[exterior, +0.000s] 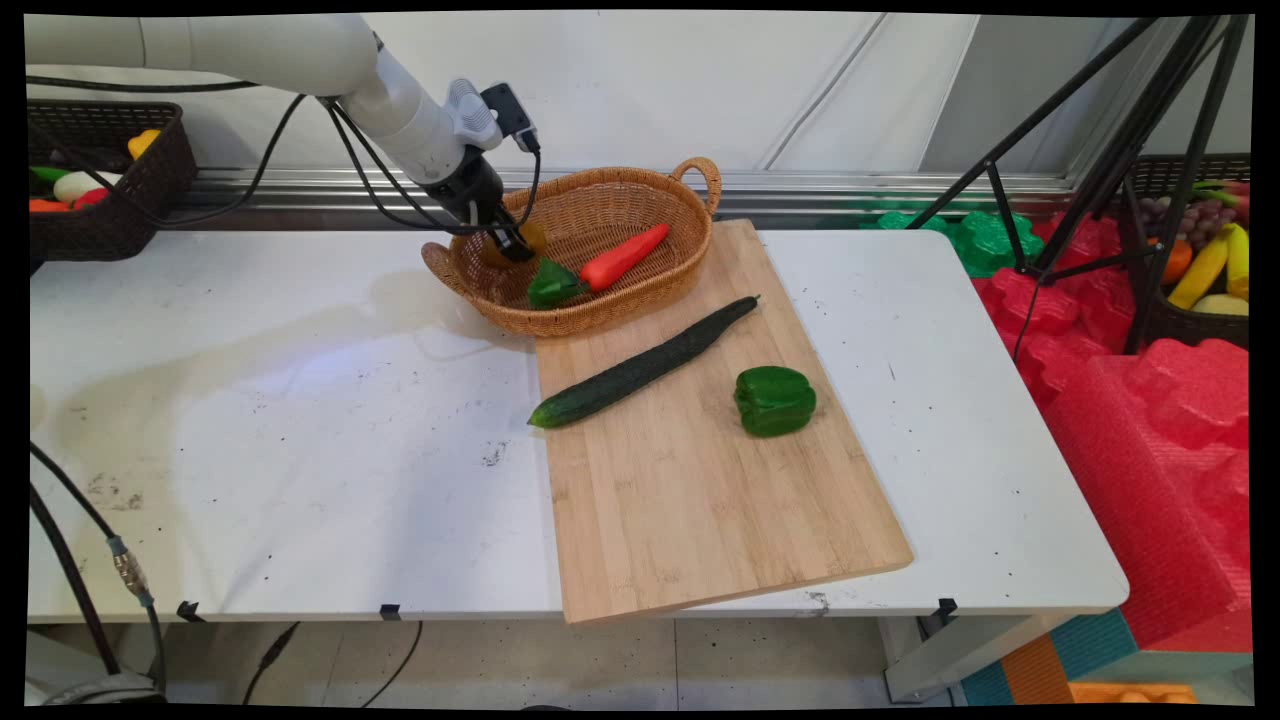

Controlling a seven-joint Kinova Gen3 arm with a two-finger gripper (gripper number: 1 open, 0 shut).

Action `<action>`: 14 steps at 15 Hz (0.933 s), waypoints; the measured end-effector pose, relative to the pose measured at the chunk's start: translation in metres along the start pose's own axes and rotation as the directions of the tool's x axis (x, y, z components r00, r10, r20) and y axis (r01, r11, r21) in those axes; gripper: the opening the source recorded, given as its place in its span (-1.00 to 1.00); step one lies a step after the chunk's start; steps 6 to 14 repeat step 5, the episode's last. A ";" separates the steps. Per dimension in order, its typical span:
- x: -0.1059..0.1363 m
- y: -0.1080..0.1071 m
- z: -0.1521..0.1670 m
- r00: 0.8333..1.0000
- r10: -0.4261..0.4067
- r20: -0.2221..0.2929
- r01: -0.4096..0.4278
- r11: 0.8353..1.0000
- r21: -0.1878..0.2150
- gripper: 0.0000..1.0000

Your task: Place the picked object in the vegetable basket

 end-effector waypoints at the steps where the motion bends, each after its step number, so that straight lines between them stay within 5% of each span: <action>1: 0.000 0.000 0.001 1.000 0.000 -0.002 0.000 1.000 -0.002 1.00; 14: 0.003 0.001 0.002 1.000 0.002 -0.018 -0.003 1.000 -0.007 1.00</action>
